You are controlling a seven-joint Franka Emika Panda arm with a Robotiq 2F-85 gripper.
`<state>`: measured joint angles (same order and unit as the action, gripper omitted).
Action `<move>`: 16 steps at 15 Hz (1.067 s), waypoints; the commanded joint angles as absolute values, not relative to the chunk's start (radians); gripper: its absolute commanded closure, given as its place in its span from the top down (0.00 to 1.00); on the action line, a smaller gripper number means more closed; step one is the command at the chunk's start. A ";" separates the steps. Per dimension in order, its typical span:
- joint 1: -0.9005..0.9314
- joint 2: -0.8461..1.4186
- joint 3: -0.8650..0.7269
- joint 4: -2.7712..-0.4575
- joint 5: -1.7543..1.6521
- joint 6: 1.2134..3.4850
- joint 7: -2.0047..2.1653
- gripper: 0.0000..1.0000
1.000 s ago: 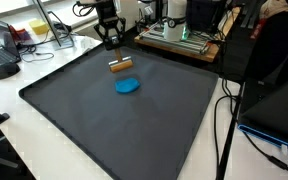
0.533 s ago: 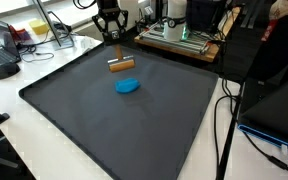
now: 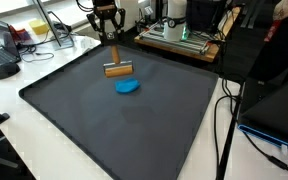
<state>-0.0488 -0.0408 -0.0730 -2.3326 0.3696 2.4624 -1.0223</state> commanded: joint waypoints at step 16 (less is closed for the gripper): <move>-0.049 0.009 -0.060 -2.316 0.320 2.527 -0.920 0.22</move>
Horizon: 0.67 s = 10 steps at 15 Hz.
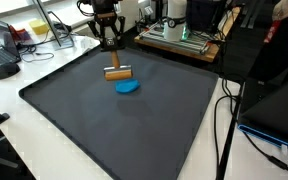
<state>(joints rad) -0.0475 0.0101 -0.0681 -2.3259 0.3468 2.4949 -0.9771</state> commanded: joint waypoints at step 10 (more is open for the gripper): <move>-0.033 0.014 -0.033 -2.303 0.088 2.532 -0.541 0.22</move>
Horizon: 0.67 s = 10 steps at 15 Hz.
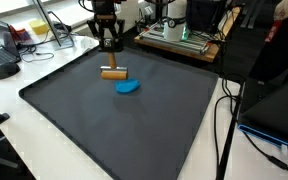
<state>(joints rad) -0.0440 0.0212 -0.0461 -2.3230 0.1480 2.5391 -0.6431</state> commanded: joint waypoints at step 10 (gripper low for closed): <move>0.036 0.005 0.032 -2.256 -0.205 2.447 -0.165 0.22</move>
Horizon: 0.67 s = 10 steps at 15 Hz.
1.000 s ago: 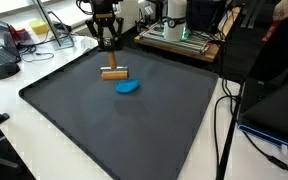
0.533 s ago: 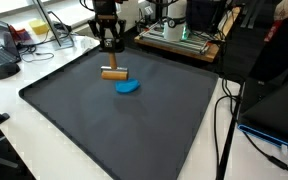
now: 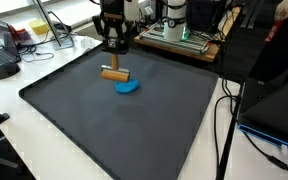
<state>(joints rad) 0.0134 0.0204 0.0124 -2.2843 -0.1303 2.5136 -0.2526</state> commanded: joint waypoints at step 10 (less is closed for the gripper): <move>0.122 0.047 0.113 -2.181 -0.451 2.258 0.014 0.22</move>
<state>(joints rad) 0.0985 0.0241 0.0950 -2.2194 -0.3647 2.3182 -0.0378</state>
